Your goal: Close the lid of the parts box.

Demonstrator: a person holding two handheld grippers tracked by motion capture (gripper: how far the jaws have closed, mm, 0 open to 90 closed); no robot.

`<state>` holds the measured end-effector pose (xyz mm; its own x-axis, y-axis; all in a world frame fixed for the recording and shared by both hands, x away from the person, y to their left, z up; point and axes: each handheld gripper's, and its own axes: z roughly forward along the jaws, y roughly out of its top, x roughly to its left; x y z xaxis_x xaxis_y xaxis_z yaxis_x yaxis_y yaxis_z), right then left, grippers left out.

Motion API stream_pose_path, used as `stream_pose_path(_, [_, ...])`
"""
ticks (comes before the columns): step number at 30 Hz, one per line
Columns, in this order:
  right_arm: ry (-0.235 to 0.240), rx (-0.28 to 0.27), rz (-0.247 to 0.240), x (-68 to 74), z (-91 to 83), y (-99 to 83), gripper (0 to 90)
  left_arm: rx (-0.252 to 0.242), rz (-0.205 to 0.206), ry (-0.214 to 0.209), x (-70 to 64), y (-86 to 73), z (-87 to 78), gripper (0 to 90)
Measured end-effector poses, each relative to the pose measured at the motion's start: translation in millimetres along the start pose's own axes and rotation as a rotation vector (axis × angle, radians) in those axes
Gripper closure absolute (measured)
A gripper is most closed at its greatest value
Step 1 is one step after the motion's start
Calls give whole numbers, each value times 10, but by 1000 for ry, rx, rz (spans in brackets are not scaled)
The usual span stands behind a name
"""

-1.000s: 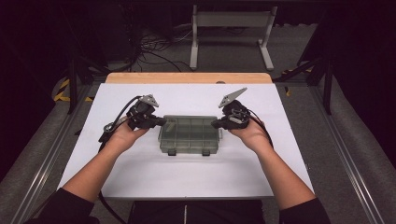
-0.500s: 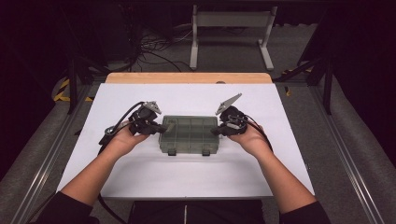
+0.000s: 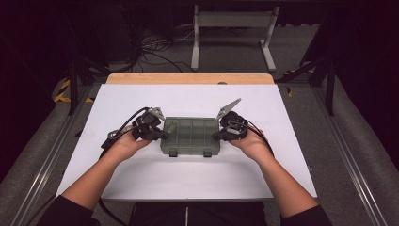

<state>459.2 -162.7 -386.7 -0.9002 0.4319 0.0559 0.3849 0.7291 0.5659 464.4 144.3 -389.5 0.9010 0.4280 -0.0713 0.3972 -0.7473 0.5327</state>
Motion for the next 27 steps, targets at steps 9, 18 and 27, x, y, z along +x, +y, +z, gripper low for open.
stream_pose_path(9, [-7, -6, -5, 20, -3, -19, 886, 0, 19, 9, -44, 7, 32, 883])
stream_pose_path(18, [-15, 3, -7, 8, 24, -61, 889, 13, 34, 10, -60, -14, 75, 890])
stream_pose_path(27, [-26, -4, -8, 12, 16, -74, 889, -2, 14, 9, -48, -33, 71, 896])
